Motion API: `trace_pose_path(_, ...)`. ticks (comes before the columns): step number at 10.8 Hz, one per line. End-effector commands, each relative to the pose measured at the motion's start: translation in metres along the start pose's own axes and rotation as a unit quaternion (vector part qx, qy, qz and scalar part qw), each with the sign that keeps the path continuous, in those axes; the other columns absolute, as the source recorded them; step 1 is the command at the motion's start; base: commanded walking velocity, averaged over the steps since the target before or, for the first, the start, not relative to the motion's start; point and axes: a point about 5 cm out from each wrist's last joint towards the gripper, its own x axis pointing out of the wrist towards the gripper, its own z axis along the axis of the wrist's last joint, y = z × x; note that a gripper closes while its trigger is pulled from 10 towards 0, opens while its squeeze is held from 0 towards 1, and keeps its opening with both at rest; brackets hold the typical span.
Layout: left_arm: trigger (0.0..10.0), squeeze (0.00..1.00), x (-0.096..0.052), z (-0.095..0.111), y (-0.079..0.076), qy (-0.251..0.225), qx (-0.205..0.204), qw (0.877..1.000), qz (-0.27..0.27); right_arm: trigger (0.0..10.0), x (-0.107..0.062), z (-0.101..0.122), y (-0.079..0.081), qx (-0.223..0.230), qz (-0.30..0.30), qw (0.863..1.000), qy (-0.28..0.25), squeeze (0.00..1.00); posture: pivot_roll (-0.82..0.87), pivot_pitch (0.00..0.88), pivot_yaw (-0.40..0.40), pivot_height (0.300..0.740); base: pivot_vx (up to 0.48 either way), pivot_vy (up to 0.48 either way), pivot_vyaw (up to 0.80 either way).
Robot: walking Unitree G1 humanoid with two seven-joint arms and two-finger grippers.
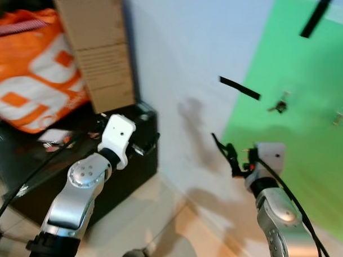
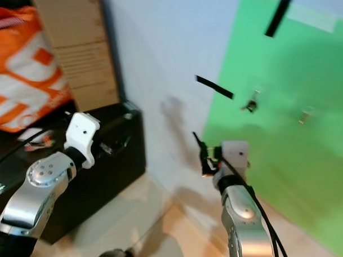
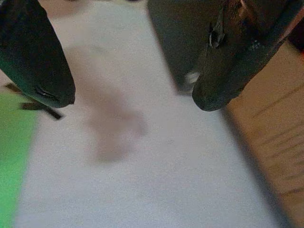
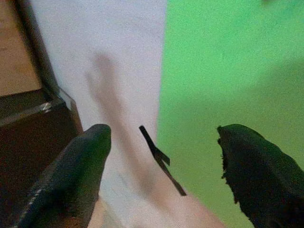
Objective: Hang keys on a hook
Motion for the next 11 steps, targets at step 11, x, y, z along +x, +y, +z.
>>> trace_pose_path(11,10.0,0.00,0.0002,-0.0065,-0.0029,0.006,-0.002,0.999,0.041,10.0,0.0062,-0.0137,-0.0052,0.013,-0.037,0.999,-0.006,1.00,-0.09,0.000,0.027,0.740,0.000,0.000,0.80)
